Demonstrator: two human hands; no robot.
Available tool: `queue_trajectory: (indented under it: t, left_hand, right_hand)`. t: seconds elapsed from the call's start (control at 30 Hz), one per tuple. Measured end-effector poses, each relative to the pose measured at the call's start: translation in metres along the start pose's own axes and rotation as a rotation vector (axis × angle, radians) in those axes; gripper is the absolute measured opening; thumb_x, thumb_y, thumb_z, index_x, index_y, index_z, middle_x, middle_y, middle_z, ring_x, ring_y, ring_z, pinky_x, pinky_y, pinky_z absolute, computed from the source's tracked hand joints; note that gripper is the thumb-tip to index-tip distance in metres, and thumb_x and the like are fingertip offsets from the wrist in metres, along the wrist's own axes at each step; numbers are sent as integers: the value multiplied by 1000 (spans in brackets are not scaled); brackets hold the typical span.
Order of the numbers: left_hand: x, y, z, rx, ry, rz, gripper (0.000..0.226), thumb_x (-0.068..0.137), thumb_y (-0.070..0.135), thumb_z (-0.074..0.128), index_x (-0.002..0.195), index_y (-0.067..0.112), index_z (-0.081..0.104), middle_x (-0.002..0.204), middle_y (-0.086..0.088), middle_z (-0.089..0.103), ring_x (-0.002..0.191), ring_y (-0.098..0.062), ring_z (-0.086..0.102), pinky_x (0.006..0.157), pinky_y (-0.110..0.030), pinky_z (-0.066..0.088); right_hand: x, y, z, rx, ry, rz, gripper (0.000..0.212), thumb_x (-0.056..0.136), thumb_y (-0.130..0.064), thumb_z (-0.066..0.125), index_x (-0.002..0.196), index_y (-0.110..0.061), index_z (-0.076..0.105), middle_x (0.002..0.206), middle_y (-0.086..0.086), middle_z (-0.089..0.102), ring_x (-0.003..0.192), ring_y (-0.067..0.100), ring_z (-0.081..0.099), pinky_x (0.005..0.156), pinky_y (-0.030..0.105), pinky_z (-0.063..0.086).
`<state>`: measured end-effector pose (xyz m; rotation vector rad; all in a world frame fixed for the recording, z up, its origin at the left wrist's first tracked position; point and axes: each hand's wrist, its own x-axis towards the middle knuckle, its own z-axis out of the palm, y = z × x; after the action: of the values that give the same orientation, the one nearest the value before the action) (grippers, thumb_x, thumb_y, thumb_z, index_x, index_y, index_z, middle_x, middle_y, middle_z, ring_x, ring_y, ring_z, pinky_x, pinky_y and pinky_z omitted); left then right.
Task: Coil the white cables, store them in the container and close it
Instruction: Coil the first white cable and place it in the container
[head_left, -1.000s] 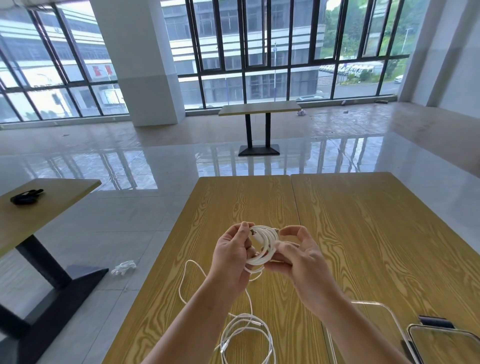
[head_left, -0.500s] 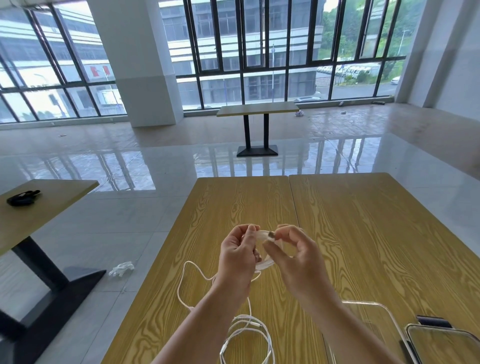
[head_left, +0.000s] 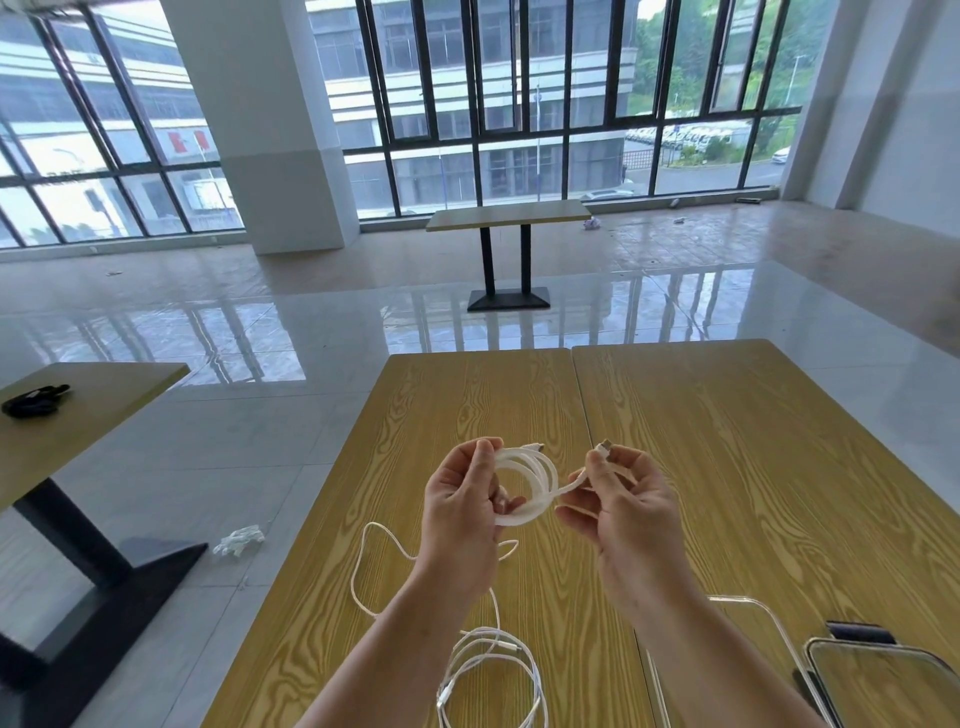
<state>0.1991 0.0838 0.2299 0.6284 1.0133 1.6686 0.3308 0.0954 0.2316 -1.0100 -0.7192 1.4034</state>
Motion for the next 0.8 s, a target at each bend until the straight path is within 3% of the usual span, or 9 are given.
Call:
queue_trajectory:
  t: [0.13, 0.23, 0.33, 0.43, 0.6, 0.8]
  left_hand:
    - [-3, -2, 2, 107, -40, 41, 17, 99, 18, 54, 91, 9, 66, 53, 1, 43, 42, -7, 41, 45, -22, 46]
    - [-2, -2, 3, 153, -35, 70, 18, 100, 16, 53, 90, 9, 66, 52, 2, 43, 43, -7, 40, 45, -22, 45]
    - [-2, -1, 4, 197, -35, 90, 21, 102, 15, 50, 90, 10, 67, 52, 2, 43, 44, -7, 40, 46, -21, 44]
    - [-4, 0, 3, 227, -47, 84, 24, 103, 17, 48, 91, 11, 67, 54, 1, 45, 46, -9, 42, 48, -23, 43]
    - [-4, 3, 0, 253, -57, 27, 22, 102, 20, 49, 96, 14, 70, 62, -1, 59, 54, -13, 52, 55, -30, 47]
    - [-5, 11, -2, 188, -87, -112, 16, 98, 11, 54, 101, 6, 69, 75, -8, 68, 56, -15, 54, 54, -28, 51]
  right_hand:
    - [4, 2, -2, -159, -11, -23, 16, 96, -16, 64, 106, -26, 58, 69, 4, 67, 62, 15, 65, 54, 29, 56]
    - [4, 0, -4, -305, -36, -52, 4, 99, -16, 60, 98, -16, 64, 73, 6, 67, 58, 14, 64, 52, 28, 56]
    - [-1, -2, -1, -361, -171, 9, 26, 103, -30, 51, 93, -16, 71, 77, 6, 73, 64, 18, 70, 58, 33, 58]
    - [-8, -5, 2, -477, -340, 6, 20, 98, -36, 59, 95, -21, 73, 82, 2, 77, 73, 16, 75, 63, 31, 59]
    - [-5, -7, 2, -527, -314, -56, 15, 98, -20, 62, 91, -13, 73, 70, 3, 72, 60, 13, 68, 55, 29, 59]
    - [0, -10, 1, -576, -329, -37, 14, 97, -20, 63, 90, -14, 75, 70, 3, 74, 59, 16, 70, 57, 35, 62]
